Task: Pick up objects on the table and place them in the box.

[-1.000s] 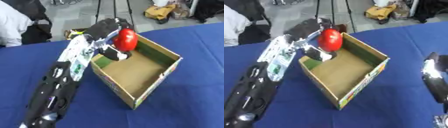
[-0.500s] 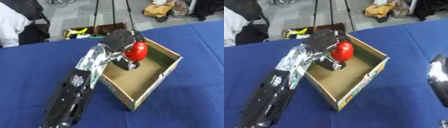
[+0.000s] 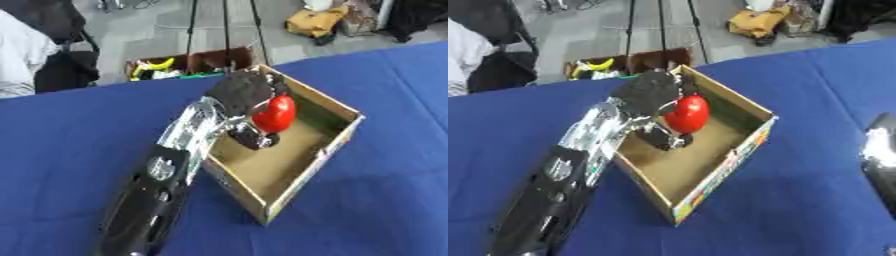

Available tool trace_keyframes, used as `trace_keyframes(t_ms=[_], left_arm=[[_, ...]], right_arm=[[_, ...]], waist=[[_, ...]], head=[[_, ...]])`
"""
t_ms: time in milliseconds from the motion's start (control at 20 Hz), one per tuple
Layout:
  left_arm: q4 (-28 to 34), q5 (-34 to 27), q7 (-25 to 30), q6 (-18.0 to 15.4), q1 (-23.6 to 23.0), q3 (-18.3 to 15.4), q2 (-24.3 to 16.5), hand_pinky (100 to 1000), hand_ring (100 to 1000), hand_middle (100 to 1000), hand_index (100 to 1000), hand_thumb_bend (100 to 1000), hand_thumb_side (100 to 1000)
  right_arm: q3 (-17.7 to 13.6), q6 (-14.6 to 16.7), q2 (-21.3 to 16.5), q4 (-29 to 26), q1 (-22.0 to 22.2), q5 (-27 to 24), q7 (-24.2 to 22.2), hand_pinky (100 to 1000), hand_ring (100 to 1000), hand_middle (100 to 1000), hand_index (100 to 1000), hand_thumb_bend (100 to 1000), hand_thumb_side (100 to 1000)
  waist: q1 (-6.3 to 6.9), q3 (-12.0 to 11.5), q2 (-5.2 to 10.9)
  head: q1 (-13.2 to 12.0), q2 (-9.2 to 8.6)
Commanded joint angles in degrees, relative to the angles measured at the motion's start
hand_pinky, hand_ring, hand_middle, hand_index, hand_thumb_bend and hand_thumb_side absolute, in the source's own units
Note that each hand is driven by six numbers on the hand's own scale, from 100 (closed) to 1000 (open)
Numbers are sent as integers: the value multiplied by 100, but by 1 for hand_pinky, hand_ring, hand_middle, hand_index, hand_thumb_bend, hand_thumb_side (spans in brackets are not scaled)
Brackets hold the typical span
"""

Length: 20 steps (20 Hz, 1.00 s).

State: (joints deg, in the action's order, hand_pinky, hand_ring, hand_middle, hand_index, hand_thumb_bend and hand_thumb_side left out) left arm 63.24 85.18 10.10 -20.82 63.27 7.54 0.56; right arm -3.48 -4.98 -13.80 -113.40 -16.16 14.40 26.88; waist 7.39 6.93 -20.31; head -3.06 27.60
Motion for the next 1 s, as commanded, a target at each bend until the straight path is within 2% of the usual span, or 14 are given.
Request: trace_keyframes(t_ms=[50,100,150,200,300,350,450,500,550,700,800,850,1000], left_arm=[[-46,212,-29,-195,56,76,19,100,497,586,777,100,273],[-81,274,-24,-261,41,75,31,100,499,588,783,100,282],[-113,324,-8,-314,28,67,38,136,529,634,826,115,375],[-142,363,29,-363,17,57,43,197,569,676,850,119,452],[-176,379,104,-460,-13,39,53,298,638,741,882,145,527],[-180,387,139,-496,-32,30,54,409,716,797,914,176,632],[-185,396,196,-547,-71,7,61,529,784,842,939,210,714],[-182,399,210,-558,-88,-4,61,537,789,844,940,215,719],[-182,403,223,-568,-103,-11,62,594,818,860,951,225,751],[-156,403,237,-565,-134,-32,63,645,846,882,965,232,767],[-152,405,251,-580,-147,-34,66,751,915,943,1000,312,861],[-144,411,244,-592,-152,-37,67,820,956,964,1000,396,934],[-53,428,104,-599,-157,-55,63,847,966,960,1000,443,972]], right_arm=[[-3,4,-35,-119,-47,-47,-13,562,454,376,541,140,356],[-4,5,-34,-119,-48,-47,-11,562,454,376,541,140,356],[-4,5,-34,-119,-48,-47,-10,562,454,376,540,141,356],[-6,4,-32,-119,-45,-47,-9,562,454,376,540,141,356],[-13,-2,-32,-119,-40,-44,-2,562,454,376,540,141,355],[-15,-3,-32,-119,-41,-43,3,562,454,376,540,141,355],[-19,-3,-32,-119,-42,-42,15,562,454,377,540,142,355],[-20,-4,-32,-119,-42,-43,21,562,454,377,540,142,355],[-21,-5,-32,-119,-43,-44,26,562,454,377,540,142,355],[-22,-7,-32,-119,-44,-47,34,561,454,377,540,143,355],[-19,-6,-33,-119,-47,-48,35,561,454,377,540,148,356],[-19,-5,-31,-119,-49,-48,34,561,454,377,540,151,355],[-21,-3,-29,-119,-51,-49,36,561,453,377,539,156,354]], waist=[[-48,-2,118],[-50,-2,118],[-51,0,116],[-51,2,116],[-50,2,116],[-51,2,116],[-55,-1,116],[-58,-4,116],[-61,-8,114],[-72,-25,109],[-81,-32,105],[-85,-31,103],[-96,-29,105]], head=[[73,-3],[79,3],[87,10],[96,19],[122,40],[135,52],[151,64],[154,66],[156,66],[161,65],[155,59],[149,55],[146,54]])
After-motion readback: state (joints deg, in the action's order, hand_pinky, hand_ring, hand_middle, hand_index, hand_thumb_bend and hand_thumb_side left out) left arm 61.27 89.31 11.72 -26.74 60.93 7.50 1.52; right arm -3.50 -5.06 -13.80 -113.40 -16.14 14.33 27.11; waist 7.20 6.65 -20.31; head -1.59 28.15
